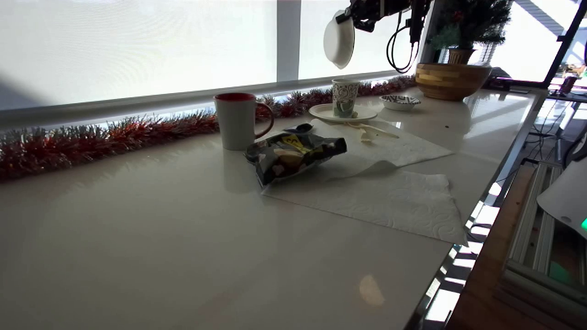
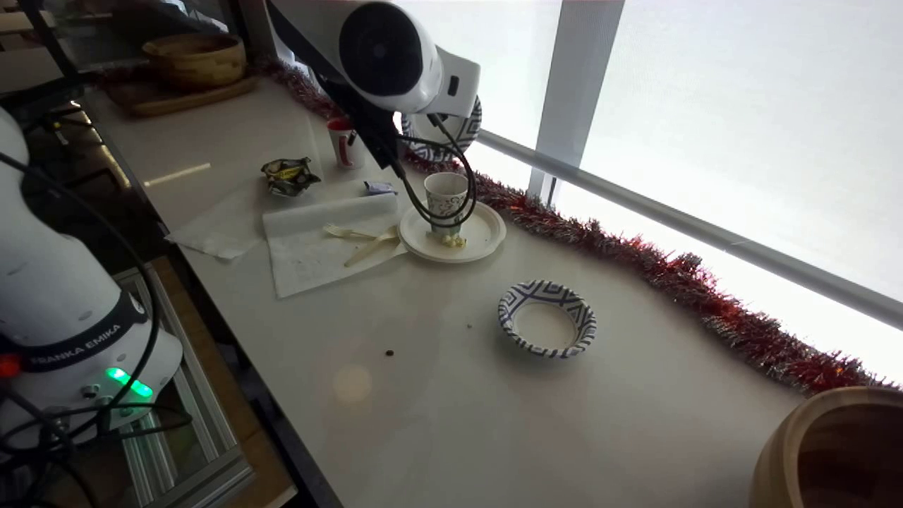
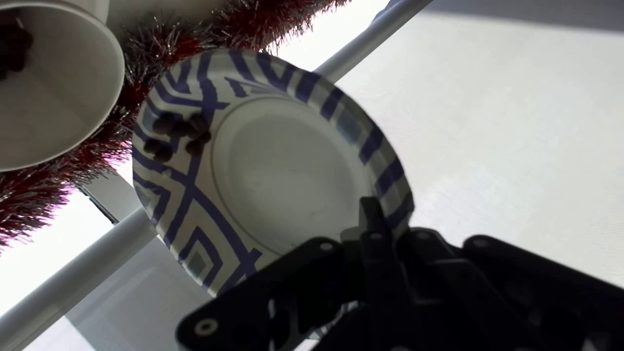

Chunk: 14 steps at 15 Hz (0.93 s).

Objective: Pick up the bowl with content, empty its content into the cup and place the bowl on top of the other bowl

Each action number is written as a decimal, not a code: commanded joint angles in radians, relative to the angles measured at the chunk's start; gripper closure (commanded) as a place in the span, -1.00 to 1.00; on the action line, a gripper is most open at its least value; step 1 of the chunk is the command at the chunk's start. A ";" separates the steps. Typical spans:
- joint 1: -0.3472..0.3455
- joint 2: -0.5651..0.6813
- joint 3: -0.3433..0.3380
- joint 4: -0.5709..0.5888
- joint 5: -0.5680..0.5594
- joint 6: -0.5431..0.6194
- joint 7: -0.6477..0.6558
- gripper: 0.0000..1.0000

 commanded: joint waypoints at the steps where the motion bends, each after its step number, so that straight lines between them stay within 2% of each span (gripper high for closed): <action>1: -0.022 0.005 -0.009 -0.009 0.048 -0.053 -0.049 0.99; 5: -0.037 0.005 -0.022 -0.013 0.047 -0.083 -0.056 0.99; 14: -0.076 0.027 -0.061 -0.018 0.047 -0.237 -0.093 0.99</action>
